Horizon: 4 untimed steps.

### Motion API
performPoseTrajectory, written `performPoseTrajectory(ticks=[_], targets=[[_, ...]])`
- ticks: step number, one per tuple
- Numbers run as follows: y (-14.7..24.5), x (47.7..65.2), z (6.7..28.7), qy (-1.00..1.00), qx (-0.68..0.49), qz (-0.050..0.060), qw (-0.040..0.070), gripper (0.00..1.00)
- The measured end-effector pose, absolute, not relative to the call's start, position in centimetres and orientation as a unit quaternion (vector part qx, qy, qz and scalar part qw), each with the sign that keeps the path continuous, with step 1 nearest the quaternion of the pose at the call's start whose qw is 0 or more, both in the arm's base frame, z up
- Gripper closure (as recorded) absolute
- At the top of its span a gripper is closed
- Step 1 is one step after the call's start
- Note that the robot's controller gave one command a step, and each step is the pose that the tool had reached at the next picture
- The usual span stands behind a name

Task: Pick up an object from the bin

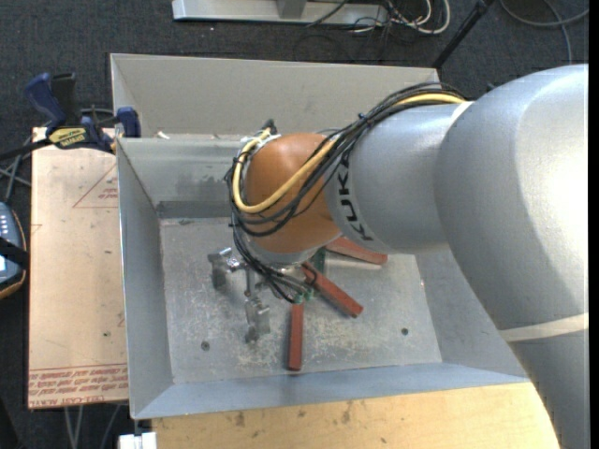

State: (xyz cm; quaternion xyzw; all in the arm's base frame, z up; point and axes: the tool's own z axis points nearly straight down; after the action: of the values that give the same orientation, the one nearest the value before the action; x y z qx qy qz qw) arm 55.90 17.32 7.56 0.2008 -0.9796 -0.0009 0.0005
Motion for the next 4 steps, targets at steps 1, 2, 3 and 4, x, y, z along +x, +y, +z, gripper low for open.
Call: performPoseTrajectory(ticks=[1, 2, 3, 4], targets=[[16.4, 53.8, 7.7, -0.975, 0.220, 0.000, 0.000, 0.00], [15.4, 50.2, 9.7, -0.975, 0.222, -0.001, 0.001, 0.00], [11.5, 48.9, 9.0, -0.970, 0.243, -0.001, -0.001, 0.00], [11.1, 48.7, 8.1, -0.938, 0.347, 0.001, -0.005, 0.00]])
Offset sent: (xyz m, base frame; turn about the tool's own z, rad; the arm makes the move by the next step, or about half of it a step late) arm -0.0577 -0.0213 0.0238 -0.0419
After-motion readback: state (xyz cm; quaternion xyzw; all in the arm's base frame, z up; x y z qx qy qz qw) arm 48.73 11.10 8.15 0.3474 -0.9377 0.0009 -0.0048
